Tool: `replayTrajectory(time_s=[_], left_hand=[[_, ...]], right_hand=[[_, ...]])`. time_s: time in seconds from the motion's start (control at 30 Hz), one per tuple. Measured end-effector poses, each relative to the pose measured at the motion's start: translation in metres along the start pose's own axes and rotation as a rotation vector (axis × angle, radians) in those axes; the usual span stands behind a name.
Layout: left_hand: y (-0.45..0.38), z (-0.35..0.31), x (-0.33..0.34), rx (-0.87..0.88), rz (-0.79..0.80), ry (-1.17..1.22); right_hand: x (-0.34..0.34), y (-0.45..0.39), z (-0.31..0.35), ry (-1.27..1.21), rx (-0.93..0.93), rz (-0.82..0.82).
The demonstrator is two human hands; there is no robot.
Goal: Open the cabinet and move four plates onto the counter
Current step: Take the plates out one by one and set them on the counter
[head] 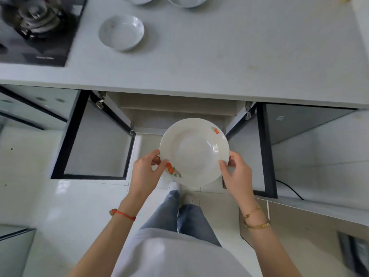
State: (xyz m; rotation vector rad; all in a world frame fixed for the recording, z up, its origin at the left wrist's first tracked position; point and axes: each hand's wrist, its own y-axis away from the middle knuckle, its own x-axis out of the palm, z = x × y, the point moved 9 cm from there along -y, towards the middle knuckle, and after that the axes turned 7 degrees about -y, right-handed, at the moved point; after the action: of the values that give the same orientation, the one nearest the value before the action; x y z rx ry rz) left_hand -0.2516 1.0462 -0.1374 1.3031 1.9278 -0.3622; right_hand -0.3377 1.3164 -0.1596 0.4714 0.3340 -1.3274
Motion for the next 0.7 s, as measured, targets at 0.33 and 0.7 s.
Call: replayTrajectory(time_s=[0.33, 0.7], left_hand=[[-0.037, -0.035, -0.045, 0.068, -0.068, 0.024], [-0.145, -0.049, -0.073, 0.048, -0.07, 0.098]], right_hand=[[-0.014, -0.036, 0.056, -0.015, -0.116, -0.029], [0.002, -0.146, 0.107, 0.035, -0.155, -0.039]])
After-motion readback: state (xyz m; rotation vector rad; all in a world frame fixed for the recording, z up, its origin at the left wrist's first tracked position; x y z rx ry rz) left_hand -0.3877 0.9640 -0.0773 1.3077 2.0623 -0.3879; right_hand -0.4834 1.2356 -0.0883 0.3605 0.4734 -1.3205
